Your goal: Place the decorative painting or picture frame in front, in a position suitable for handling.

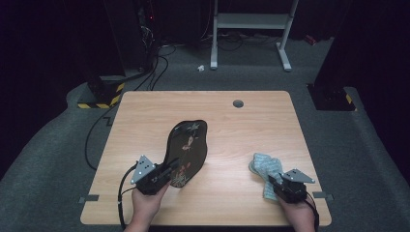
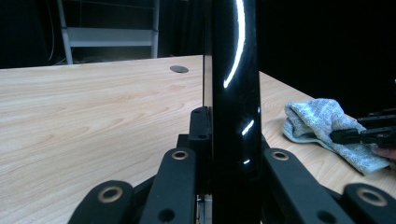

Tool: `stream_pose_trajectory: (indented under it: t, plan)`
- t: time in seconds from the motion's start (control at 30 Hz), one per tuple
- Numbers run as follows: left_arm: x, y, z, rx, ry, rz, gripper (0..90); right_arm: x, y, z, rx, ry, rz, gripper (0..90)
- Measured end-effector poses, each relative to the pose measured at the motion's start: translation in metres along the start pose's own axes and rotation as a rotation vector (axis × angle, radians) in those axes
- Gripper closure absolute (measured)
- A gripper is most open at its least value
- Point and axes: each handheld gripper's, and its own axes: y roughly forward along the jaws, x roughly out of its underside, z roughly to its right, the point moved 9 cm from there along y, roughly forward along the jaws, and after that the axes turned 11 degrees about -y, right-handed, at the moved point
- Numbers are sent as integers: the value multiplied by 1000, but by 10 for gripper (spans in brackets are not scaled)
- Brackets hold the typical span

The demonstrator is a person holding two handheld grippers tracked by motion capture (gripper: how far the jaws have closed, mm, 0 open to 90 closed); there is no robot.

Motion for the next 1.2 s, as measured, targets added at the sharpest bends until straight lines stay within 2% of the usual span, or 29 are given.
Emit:
stream_pose_trajectory:
  t: [0.33,0.67,0.97,1.2]
  plan:
    - [6,-7,-6,5,-29,7,802,0,0,0,3,-2,2,664]
    - [10,-9,-5,4,-20,4,802,0,0,0,1,3,0,659]
    - [19,-11,7,23,-16,4,797,0,0,-1,5,-7,-3,656]
    - [20,-7,15,21,6,5,798,0,0,-1,5,-8,-2,655]
